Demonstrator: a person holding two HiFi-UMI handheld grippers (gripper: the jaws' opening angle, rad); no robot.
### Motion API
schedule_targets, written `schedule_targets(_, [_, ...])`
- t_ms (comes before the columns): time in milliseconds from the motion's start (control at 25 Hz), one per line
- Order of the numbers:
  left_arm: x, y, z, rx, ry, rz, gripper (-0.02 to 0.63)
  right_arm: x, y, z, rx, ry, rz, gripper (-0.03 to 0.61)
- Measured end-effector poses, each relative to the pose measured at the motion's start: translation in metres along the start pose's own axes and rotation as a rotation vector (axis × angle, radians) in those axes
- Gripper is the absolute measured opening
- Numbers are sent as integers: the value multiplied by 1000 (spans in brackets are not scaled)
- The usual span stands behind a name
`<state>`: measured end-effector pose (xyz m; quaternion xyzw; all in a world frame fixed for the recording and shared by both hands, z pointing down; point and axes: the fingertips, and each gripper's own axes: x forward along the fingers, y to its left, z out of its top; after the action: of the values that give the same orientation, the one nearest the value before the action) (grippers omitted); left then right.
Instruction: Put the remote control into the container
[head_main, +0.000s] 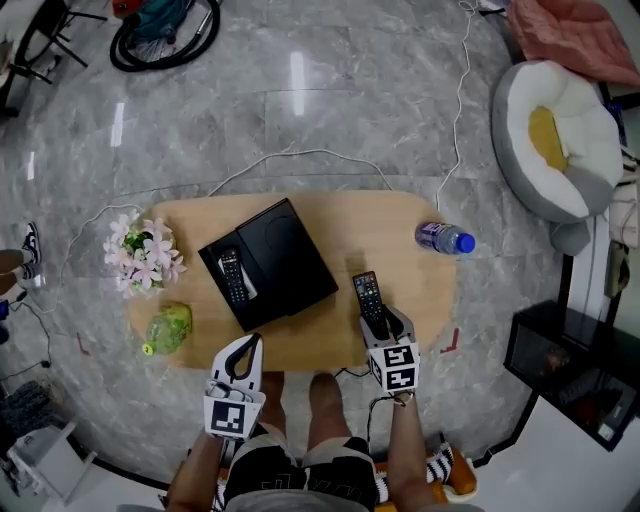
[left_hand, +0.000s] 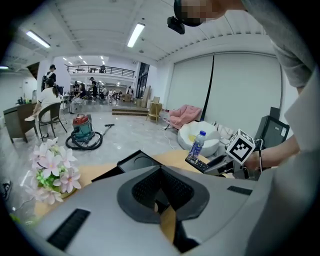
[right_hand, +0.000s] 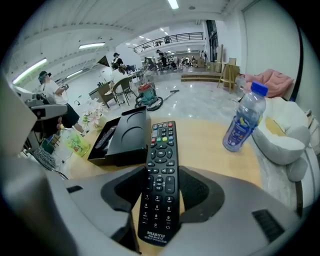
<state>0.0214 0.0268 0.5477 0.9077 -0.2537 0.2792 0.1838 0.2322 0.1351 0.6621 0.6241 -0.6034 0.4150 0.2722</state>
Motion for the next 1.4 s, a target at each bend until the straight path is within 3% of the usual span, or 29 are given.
schedule_targets(200, [-26, 30, 7, 3, -6, 50, 8, 3, 48, 36, -38, -16, 59, 221])
schedule_targets(680, [-85, 102, -2, -81, -18, 196, 8, 46, 173, 98, -160, -28, 232, 221])
schedule_targets(1040, [-118, 148, -27, -166, -32, 287, 8, 83, 236, 110, -222, 7, 290, 221])
schedule_targets(1400, [-140, 172, -50, -220, -9, 347, 8, 124, 266, 108, -244, 68, 290, 221])
